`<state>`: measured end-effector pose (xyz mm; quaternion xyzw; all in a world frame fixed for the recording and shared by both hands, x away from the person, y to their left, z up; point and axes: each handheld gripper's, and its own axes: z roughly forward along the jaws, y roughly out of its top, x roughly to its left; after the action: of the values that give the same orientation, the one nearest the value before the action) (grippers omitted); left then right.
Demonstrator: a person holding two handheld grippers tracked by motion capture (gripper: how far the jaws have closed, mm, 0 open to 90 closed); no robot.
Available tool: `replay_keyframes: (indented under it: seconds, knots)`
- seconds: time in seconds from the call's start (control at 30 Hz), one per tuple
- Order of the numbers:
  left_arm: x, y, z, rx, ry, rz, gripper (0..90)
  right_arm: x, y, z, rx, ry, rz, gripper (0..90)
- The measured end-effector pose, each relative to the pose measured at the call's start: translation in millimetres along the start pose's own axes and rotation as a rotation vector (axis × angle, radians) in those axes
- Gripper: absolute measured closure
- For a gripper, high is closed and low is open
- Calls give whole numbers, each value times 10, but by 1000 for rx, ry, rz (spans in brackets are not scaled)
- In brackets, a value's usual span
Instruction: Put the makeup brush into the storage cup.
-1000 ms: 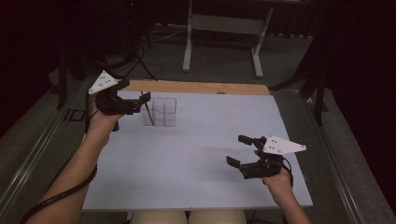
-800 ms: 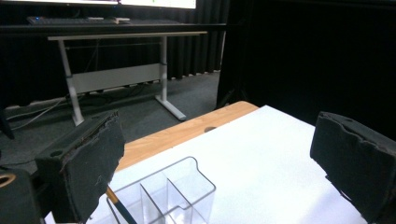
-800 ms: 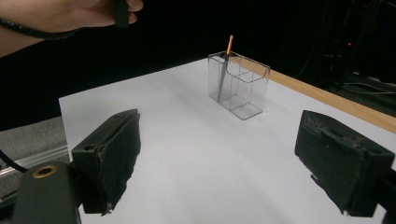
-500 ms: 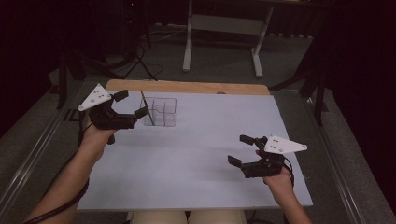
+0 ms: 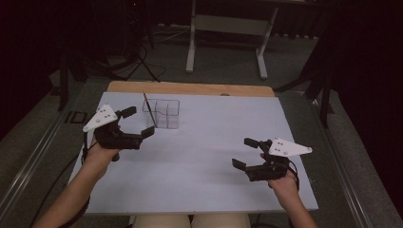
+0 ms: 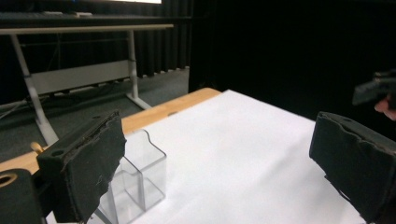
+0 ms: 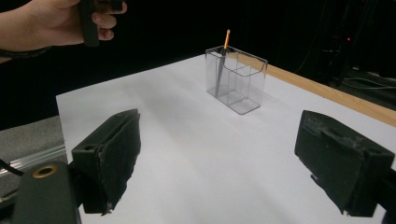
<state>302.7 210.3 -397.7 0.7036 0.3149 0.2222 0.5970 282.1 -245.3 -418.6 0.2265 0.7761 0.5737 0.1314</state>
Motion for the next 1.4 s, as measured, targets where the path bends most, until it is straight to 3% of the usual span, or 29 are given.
replay_keyframes:
  seconds: [0.5, 0.97, 1.4]
  knots:
    - [-213, -257, -90, 7, -44, -10, 52, 8, -24, 21, 13, 3, 0, 144]
    - [-330, -483, -135, 23, -71, -15, 51, 6, -34, 21, 15, 1, -1, 144]
    - [-390, -691, -143, 40, -63, -4, 51, 3, -51, 27, 18, 5, -1, 144]
